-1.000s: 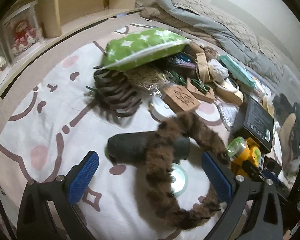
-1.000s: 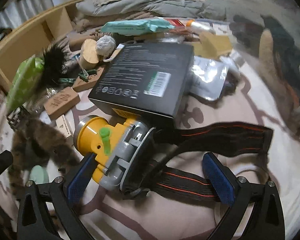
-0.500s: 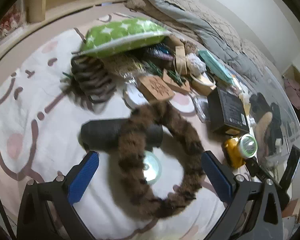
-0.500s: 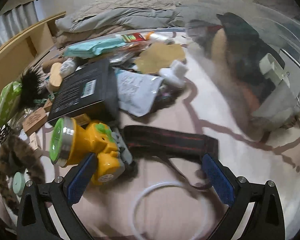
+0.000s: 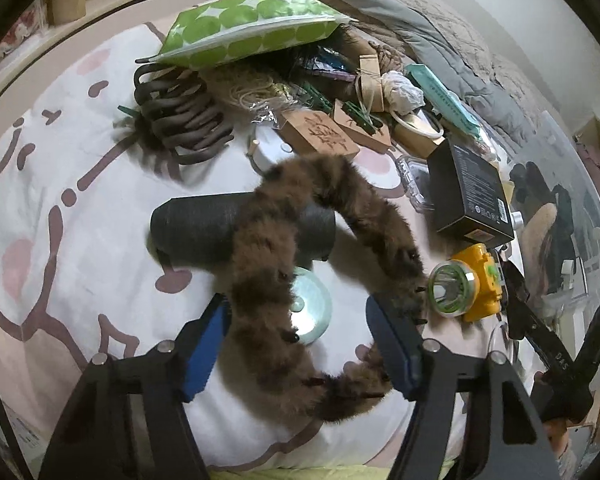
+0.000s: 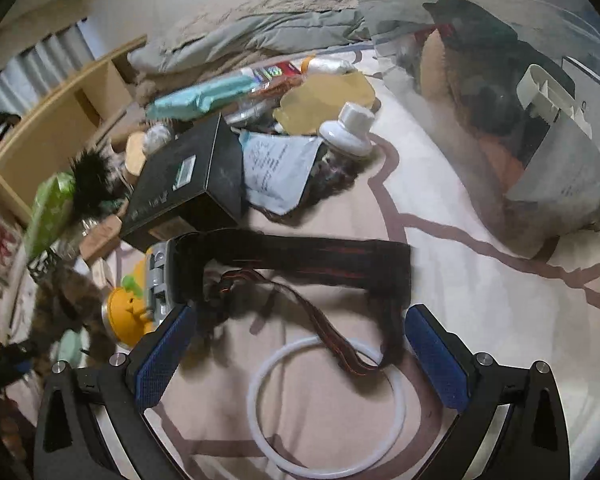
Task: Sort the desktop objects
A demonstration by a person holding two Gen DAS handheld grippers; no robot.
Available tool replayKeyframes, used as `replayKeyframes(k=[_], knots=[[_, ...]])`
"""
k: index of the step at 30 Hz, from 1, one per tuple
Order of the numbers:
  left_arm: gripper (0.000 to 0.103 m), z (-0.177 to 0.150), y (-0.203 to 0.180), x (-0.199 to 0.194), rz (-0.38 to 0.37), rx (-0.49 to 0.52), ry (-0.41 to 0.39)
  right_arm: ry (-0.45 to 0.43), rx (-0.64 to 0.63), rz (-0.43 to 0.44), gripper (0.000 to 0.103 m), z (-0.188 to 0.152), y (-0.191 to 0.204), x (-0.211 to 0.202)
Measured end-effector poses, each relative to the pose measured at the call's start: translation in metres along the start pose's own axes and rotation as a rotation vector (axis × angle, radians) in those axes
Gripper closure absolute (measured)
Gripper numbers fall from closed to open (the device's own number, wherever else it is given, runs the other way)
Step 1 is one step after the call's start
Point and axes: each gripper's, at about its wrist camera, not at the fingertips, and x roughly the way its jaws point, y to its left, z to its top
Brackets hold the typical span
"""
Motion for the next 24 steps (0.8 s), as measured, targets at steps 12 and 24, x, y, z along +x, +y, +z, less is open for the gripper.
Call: replayKeyframes(k=[12, 24], knots=[[0.035, -0.003, -0.006, 0.0, -0.036, 0.013, -0.002, -0.055, -0.017, 0.145, 0.0, -0.004, 0.019, -0.009], [0.036, -0.004, -0.01, -0.001, -0.061, 0.019, 0.003, -0.033, -0.198, 0.281, 0.0, -0.007, 0.059, -0.004]])
